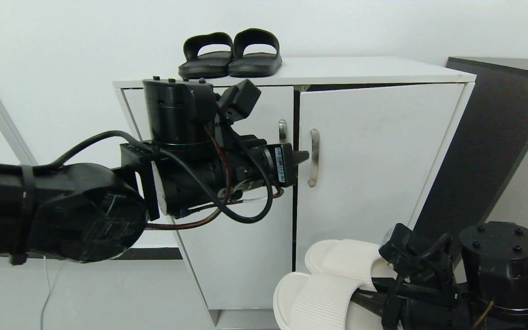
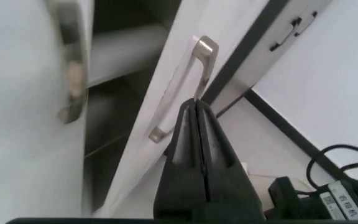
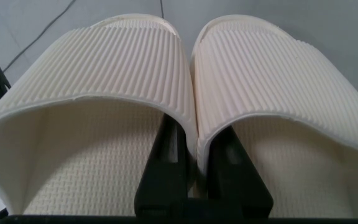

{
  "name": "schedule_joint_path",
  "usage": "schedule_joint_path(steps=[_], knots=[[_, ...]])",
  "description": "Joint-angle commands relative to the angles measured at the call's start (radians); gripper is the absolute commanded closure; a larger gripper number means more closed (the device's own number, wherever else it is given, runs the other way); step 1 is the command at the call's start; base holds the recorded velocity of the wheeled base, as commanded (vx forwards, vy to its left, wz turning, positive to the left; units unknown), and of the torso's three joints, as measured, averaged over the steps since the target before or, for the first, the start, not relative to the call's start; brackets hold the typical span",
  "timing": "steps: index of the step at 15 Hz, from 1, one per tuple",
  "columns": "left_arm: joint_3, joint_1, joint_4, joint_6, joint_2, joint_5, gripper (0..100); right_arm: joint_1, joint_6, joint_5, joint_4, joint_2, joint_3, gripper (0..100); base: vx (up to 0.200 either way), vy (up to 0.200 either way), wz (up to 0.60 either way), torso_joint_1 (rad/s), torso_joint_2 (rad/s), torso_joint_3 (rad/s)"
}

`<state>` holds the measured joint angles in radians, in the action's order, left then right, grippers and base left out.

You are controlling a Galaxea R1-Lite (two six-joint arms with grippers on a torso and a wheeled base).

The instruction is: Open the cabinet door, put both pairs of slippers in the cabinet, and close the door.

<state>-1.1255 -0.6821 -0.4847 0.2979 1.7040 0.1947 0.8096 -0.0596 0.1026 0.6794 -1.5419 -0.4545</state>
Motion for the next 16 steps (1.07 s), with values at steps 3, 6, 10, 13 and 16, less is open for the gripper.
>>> schedule_joint_path(steps=[3,6,10,13,16], knots=[[0.041,0.007,-0.003,0.001,-0.090,0.002,100,0.000,-0.008,-0.001,0.000,0.003,0.000,100,0.000,0.000,0.00,0.000,0.00,0.000],[0.027,0.058,-0.003,0.004,-0.067,0.035,100,0.000,-0.013,-0.001,0.000,0.003,0.000,100,0.000,0.000,0.00,0.000,0.00,0.000],[-0.034,0.095,-0.003,0.007,-0.001,0.042,100,0.000,-0.013,-0.003,0.002,0.003,0.000,100,0.000,0.000,0.00,0.000,0.00,0.000],[-0.092,0.101,-0.003,0.017,0.045,0.042,100,0.000,-0.013,-0.003,0.000,0.003,0.000,100,0.000,0.000,0.00,0.000,0.00,0.000],[-0.154,0.101,0.001,0.041,0.085,0.035,100,0.000,-0.013,-0.004,0.000,0.003,0.000,100,0.000,0.000,0.00,0.000,0.00,0.000]])
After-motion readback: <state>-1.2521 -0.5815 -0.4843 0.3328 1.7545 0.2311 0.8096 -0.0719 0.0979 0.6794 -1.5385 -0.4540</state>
